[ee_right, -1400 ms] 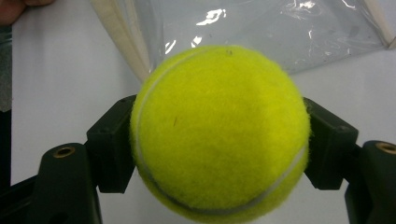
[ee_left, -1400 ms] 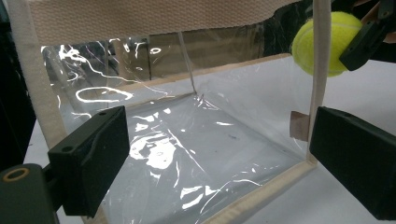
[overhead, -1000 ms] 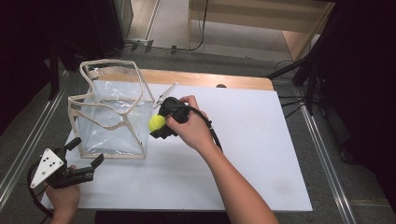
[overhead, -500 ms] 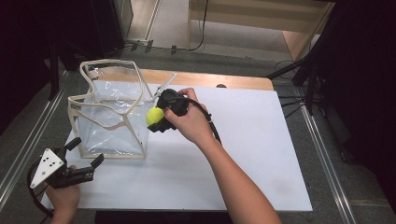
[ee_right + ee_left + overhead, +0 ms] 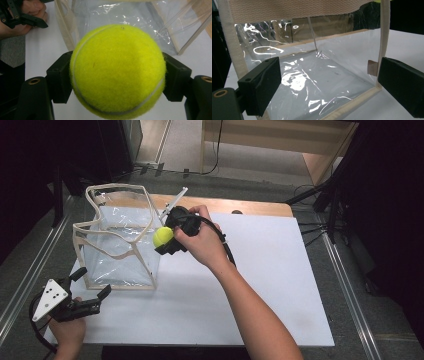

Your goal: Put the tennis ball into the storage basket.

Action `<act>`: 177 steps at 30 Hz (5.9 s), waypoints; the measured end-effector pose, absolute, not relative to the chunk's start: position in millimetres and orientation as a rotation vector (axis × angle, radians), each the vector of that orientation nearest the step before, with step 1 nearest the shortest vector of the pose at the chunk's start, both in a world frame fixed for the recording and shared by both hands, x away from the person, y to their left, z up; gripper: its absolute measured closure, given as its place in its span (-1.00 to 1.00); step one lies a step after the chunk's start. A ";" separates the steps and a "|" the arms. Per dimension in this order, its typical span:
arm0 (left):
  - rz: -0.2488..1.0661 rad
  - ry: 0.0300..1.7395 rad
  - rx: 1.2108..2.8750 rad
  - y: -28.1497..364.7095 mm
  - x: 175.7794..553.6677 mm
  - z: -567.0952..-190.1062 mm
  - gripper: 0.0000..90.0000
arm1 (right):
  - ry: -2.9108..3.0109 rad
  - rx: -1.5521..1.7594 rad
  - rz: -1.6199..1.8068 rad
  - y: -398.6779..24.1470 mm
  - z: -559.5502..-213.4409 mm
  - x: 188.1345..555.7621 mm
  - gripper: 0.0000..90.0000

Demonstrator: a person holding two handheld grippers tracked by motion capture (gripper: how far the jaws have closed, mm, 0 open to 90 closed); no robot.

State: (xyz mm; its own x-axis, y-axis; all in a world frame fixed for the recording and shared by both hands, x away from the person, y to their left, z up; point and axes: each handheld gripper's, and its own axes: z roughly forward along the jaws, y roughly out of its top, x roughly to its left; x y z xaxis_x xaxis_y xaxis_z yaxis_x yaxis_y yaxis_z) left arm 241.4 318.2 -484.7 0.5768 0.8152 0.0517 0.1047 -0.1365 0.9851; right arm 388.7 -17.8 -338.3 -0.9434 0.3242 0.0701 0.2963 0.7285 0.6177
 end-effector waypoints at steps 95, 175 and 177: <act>0.733 0.789 1.607 319.4 241.3 -484.5 -0.88 | 2.860 0.447 1.027 41.8 -276.9 422.2 -0.48; 0.733 0.785 1.611 317.7 241.6 -484.8 -0.88 | 2.813 0.545 0.956 6.4 -298.2 402.0 -1.00; 0.733 0.785 1.611 317.7 241.6 -484.8 -0.88 | 2.805 0.554 0.950 4.8 -301.1 401.4 -1.00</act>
